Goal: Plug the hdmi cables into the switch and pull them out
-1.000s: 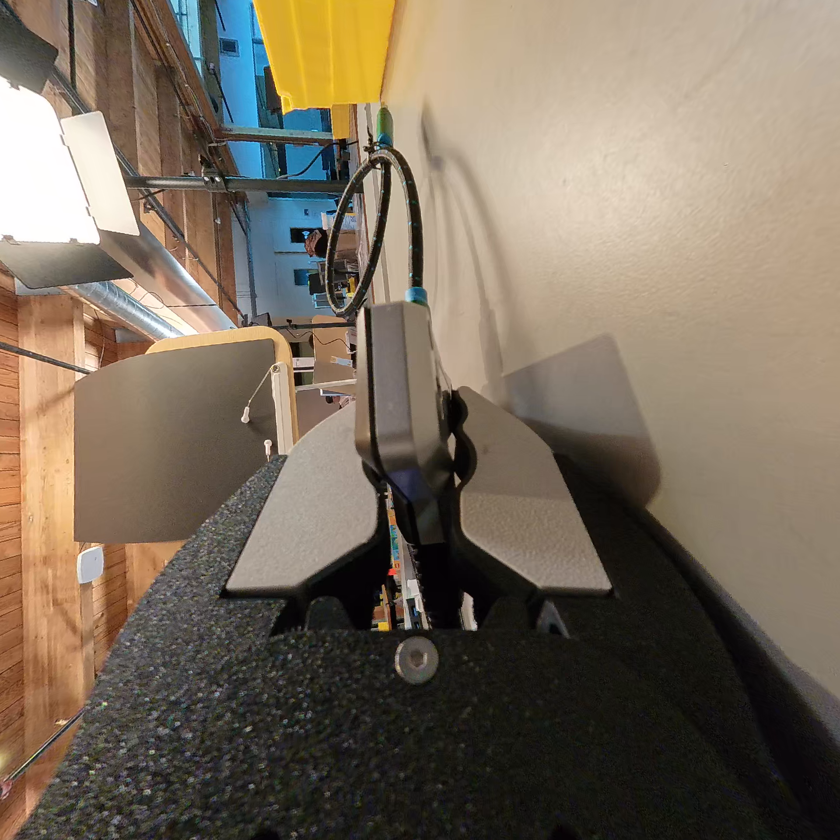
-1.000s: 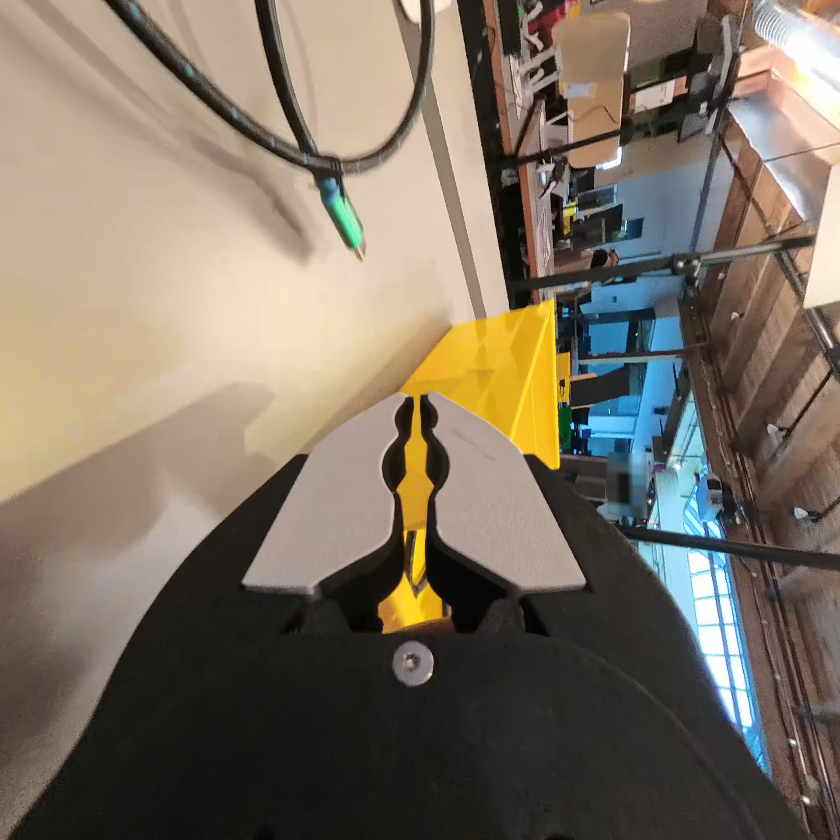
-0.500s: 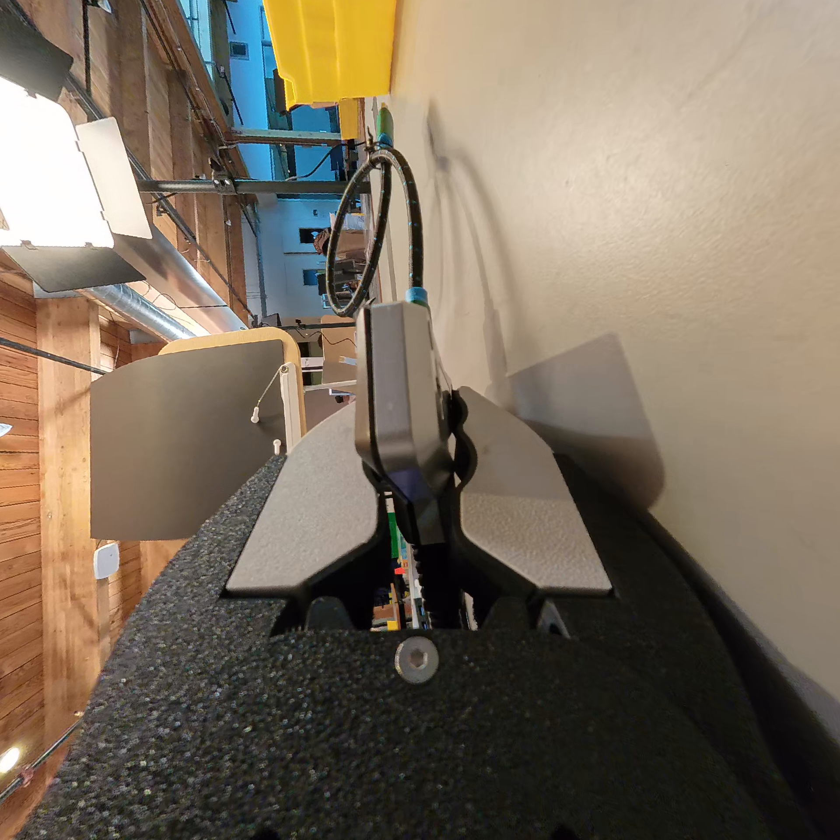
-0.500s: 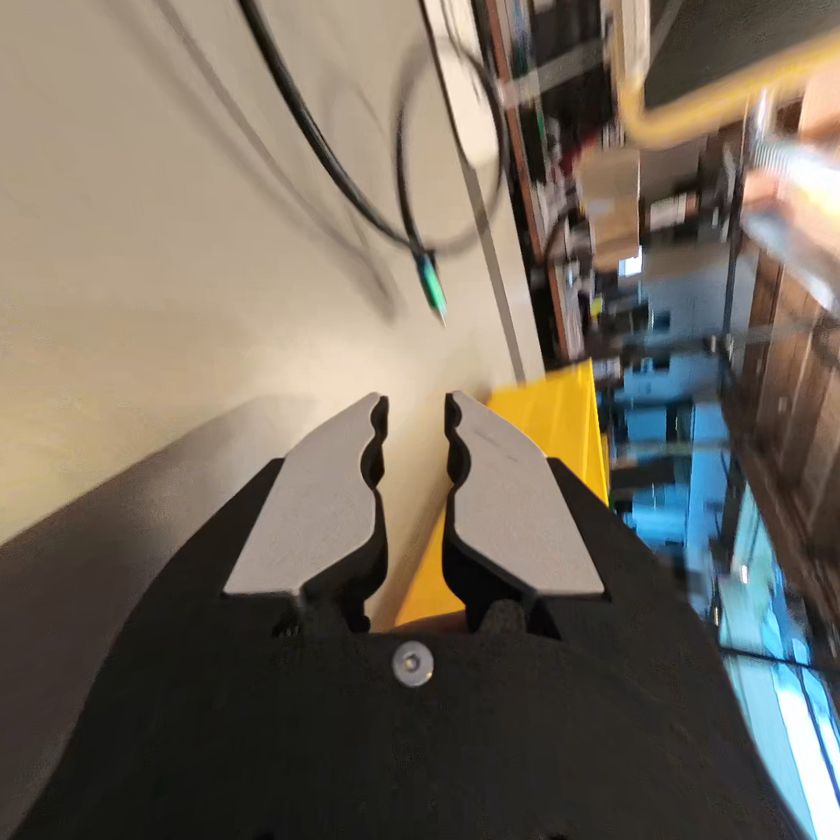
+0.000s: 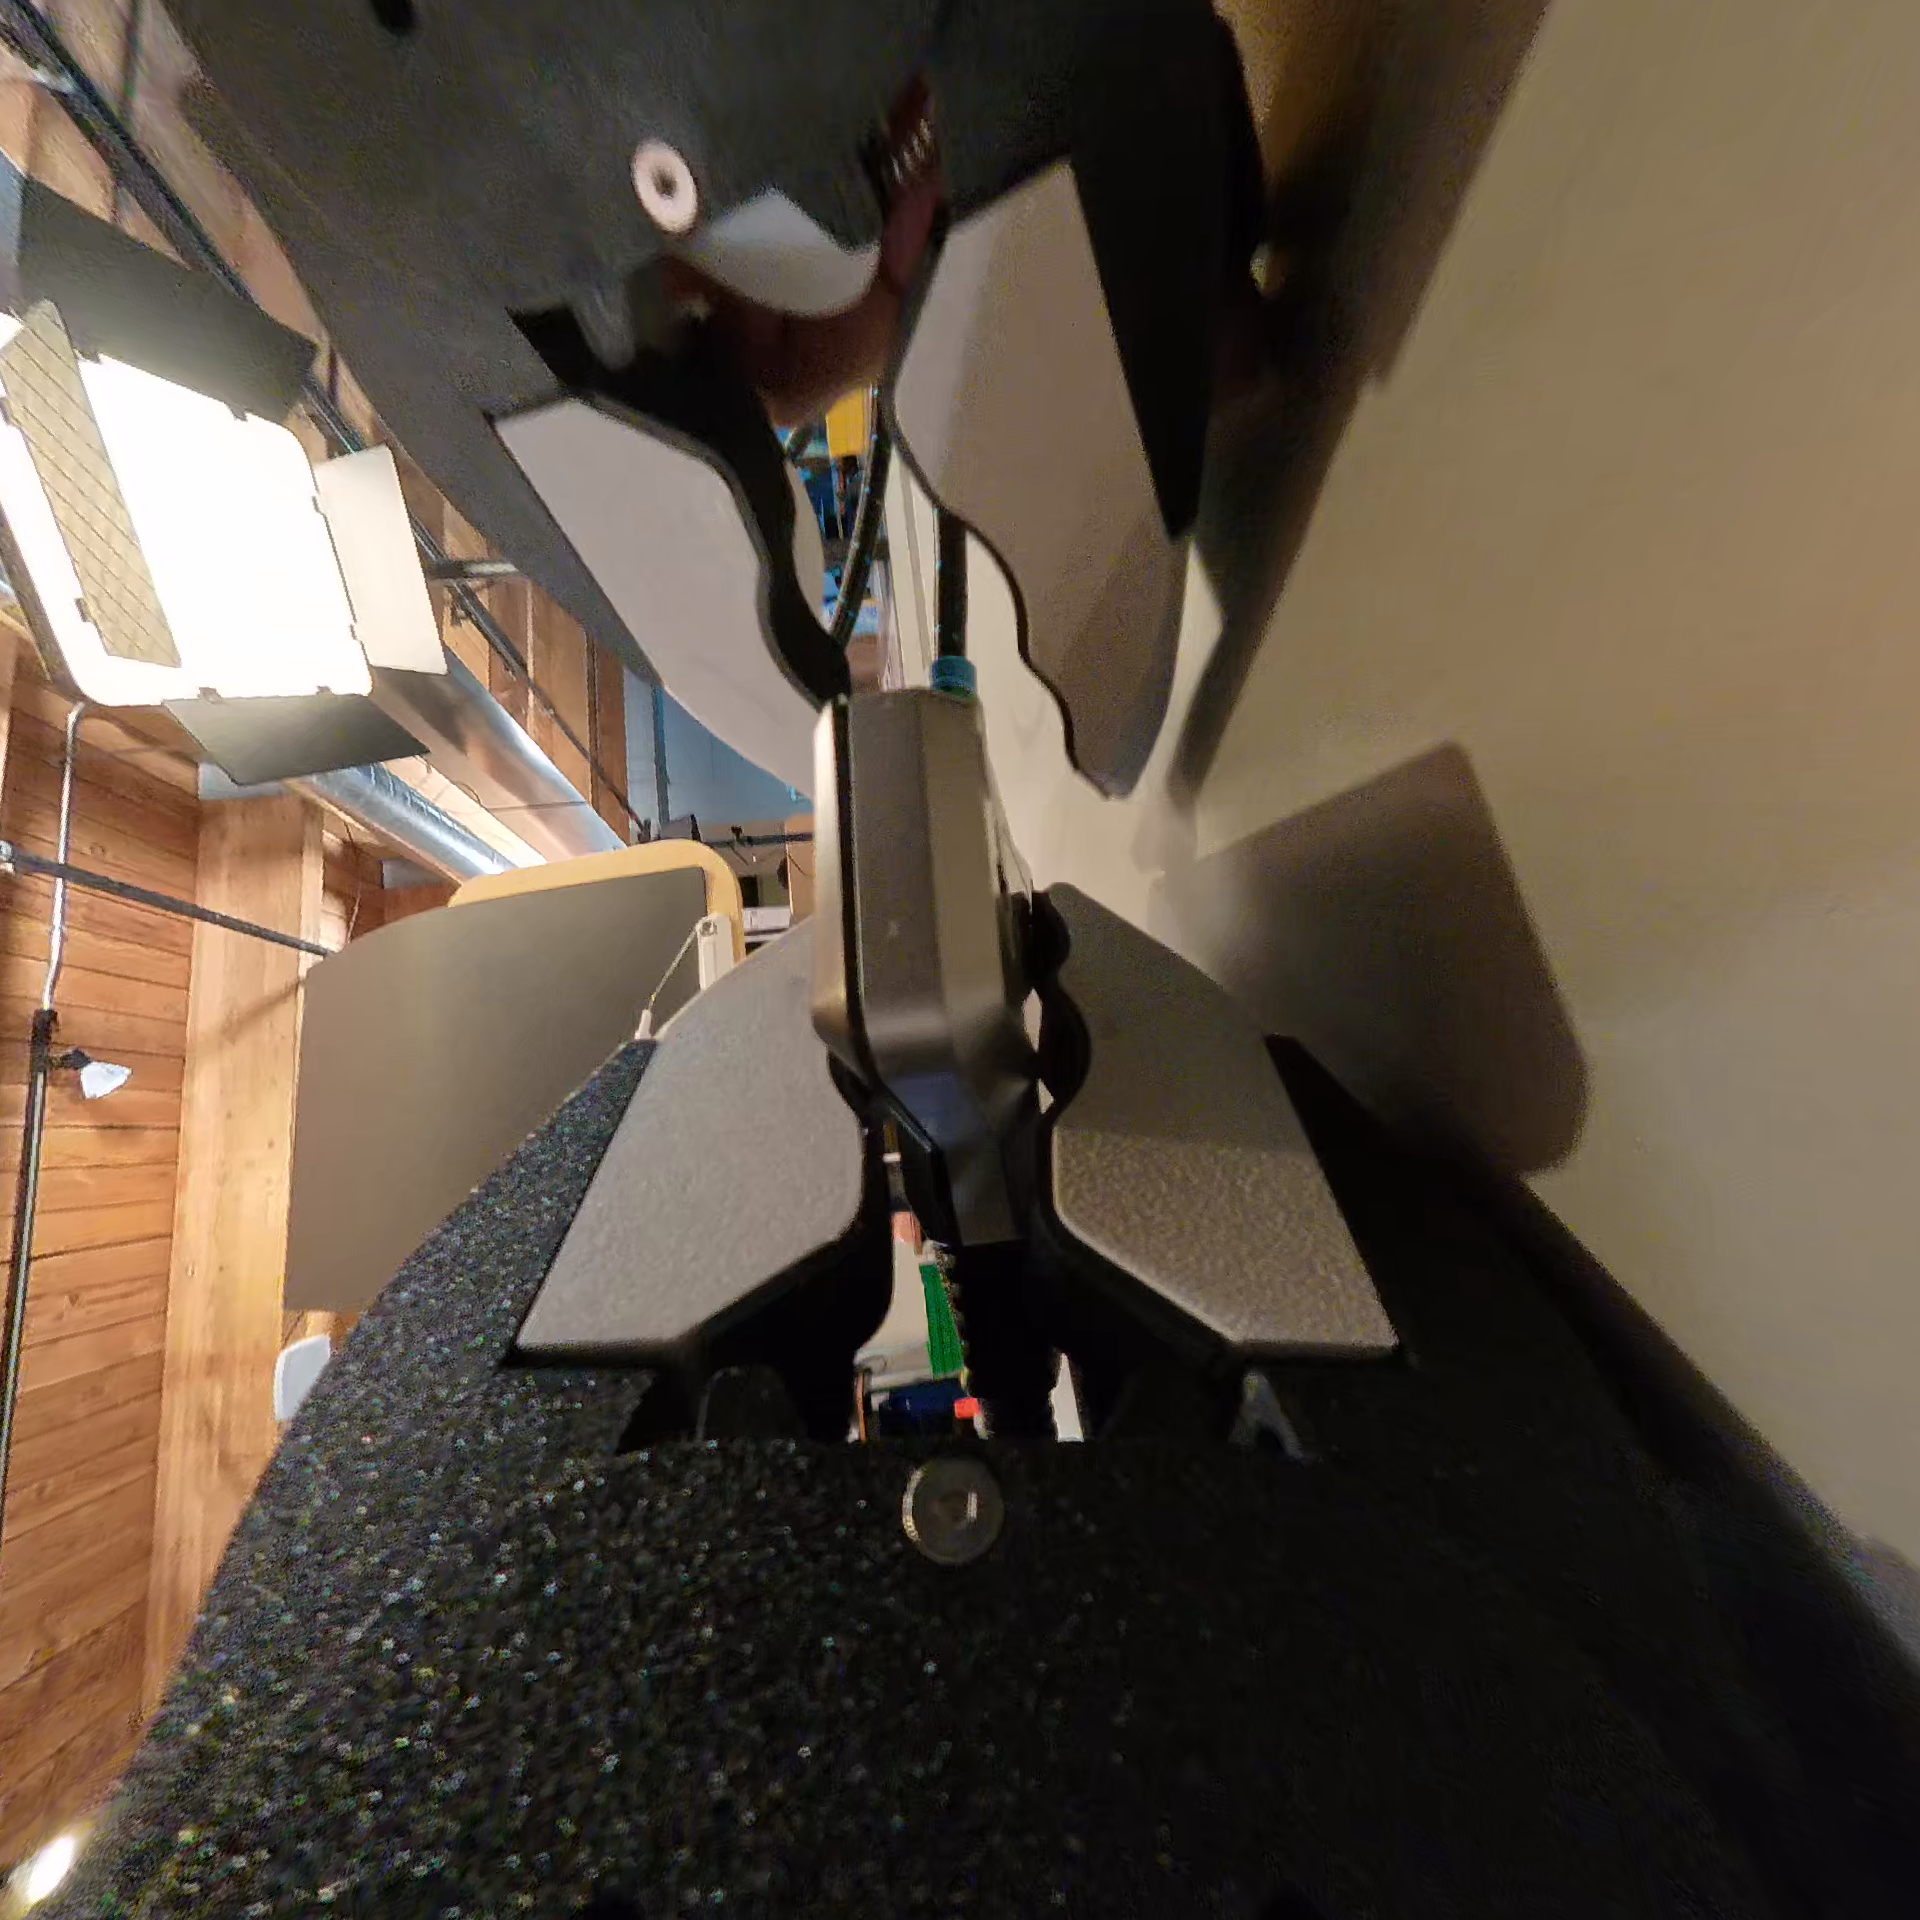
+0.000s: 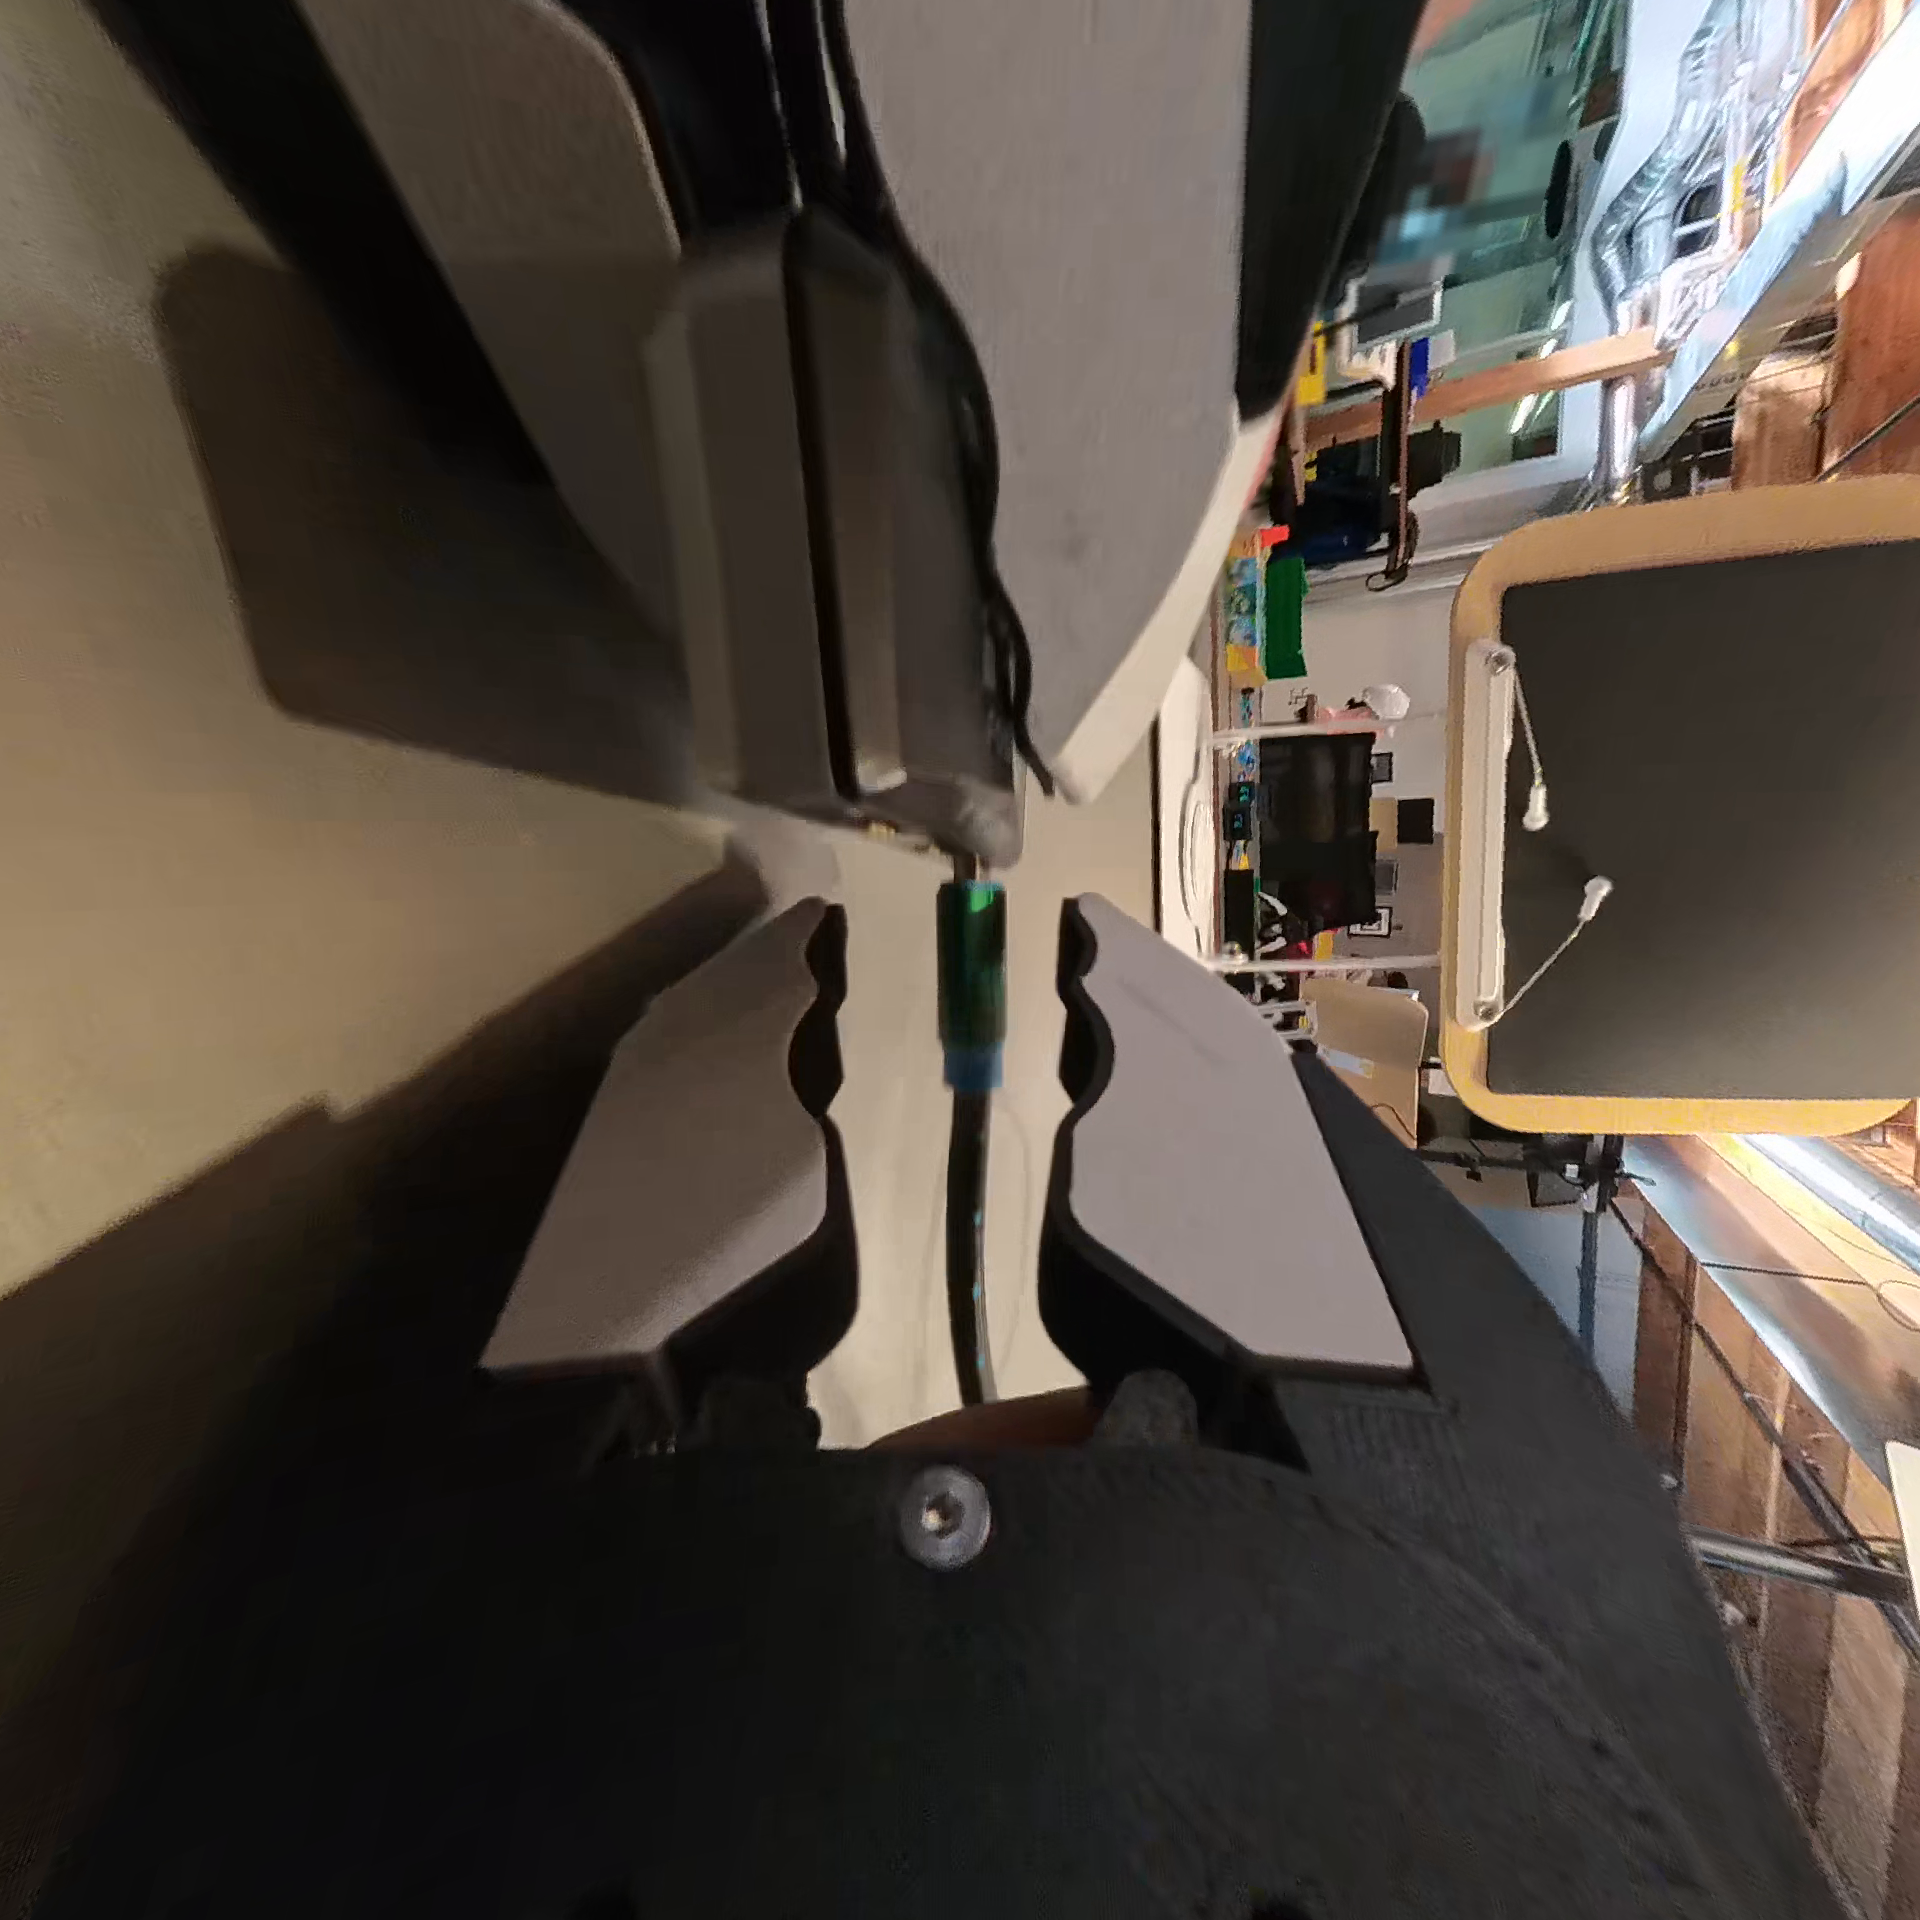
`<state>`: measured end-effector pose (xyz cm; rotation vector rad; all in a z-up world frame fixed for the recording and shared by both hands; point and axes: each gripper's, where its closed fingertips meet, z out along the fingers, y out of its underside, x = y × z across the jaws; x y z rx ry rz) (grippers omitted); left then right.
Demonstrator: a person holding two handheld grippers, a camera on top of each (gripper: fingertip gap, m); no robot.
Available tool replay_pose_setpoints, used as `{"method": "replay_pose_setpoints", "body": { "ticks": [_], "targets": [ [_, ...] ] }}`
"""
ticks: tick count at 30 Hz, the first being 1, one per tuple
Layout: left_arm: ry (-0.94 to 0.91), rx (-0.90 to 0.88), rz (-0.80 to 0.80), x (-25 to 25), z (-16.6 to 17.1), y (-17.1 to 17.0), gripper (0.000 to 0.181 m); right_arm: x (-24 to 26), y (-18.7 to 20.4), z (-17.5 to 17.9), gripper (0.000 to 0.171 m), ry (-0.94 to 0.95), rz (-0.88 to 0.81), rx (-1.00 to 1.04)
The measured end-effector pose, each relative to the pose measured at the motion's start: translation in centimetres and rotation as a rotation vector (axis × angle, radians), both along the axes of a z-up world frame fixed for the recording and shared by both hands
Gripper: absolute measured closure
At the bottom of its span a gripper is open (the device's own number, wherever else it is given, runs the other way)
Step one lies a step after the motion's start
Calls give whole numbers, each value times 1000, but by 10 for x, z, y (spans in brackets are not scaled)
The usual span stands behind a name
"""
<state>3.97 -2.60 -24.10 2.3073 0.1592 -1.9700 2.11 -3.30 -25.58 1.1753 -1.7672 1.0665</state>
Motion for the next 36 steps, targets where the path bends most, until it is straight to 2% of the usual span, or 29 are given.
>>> {"method": "replay_pose_setpoints", "body": {
  "ticks": [4, 14, 16, 19, 24, 30, 36],
  "targets": [
    [-12, 13, -39, -2, -2, 7, 156, 3, 1, 3, 159, 63, 26, -70],
    [-83, 160, 19, -3, -13, 5, 157, 0, 8, -6, 158, -38, 97, -23],
    [-76, 154, 116, -2, -14, -11, 157, -27, 8, -6, 159, 13, -34, -22],
    [-26, 223, 227, 8, -8, -47, 157, -87, 15, -6, 159, -32, -202, -18],
    [-10, 204, 213, 1, -6, -44, 157, -77, 23, 0, 159, -29, -136, -56],
    [-1, 263, 240, 5, -3, -56, 158, -58, 33, 43, 159, 3, -73, -207],
    [-32, 233, 250, 5, -10, -56, 157, -65, 65, 143, 159, -59, -121, -430]
  ]
}}
